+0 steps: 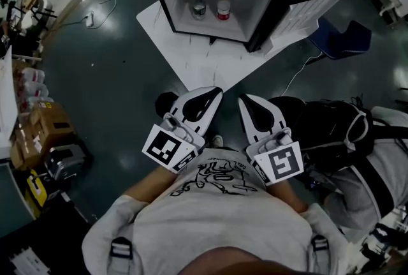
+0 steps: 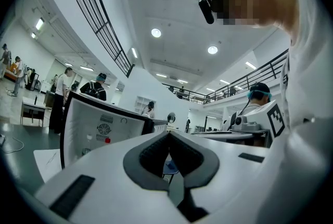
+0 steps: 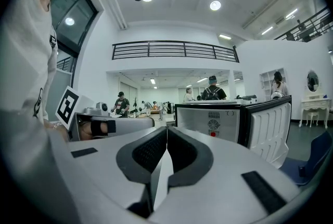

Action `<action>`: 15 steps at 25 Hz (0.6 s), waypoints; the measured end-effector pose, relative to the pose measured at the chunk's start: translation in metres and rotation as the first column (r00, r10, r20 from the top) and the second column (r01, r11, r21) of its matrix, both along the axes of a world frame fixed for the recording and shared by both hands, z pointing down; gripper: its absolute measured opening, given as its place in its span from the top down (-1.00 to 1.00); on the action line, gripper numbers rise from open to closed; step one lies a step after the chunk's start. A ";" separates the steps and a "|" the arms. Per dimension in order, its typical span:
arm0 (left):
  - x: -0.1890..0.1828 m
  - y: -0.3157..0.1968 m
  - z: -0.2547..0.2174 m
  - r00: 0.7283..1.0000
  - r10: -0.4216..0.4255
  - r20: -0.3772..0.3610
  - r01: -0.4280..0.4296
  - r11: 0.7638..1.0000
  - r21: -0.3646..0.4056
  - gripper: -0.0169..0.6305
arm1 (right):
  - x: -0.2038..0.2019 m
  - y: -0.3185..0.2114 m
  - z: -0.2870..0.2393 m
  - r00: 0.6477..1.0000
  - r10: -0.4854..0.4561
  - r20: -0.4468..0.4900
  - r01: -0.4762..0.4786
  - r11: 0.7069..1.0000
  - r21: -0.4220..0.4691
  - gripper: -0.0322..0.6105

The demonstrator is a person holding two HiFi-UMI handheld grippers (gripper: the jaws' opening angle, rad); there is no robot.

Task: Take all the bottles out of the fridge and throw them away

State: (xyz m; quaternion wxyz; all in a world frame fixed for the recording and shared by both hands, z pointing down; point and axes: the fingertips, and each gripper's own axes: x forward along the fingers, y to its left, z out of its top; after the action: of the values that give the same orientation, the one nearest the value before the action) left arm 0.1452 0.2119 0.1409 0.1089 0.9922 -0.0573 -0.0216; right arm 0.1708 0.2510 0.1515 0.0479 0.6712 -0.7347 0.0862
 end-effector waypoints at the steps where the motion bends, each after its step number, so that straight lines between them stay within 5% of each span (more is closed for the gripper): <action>1: 0.001 -0.006 0.000 1.000 0.000 -0.001 0.000 1.000 0.000 0.90 | 0.001 -0.005 0.000 1.000 0.001 0.001 -0.001 1.000 -0.001 0.81; 15: -0.008 -0.081 0.002 1.000 0.003 -0.001 -0.003 1.000 0.002 0.90 | 0.000 -0.076 0.004 1.000 0.010 -0.003 -0.010 1.000 -0.012 0.81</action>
State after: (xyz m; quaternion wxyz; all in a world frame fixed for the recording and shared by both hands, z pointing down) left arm 0.1376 0.1307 0.1424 0.1077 0.9924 -0.0558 -0.0220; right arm 0.1707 0.1750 0.1557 0.0527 0.6746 -0.7308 0.0900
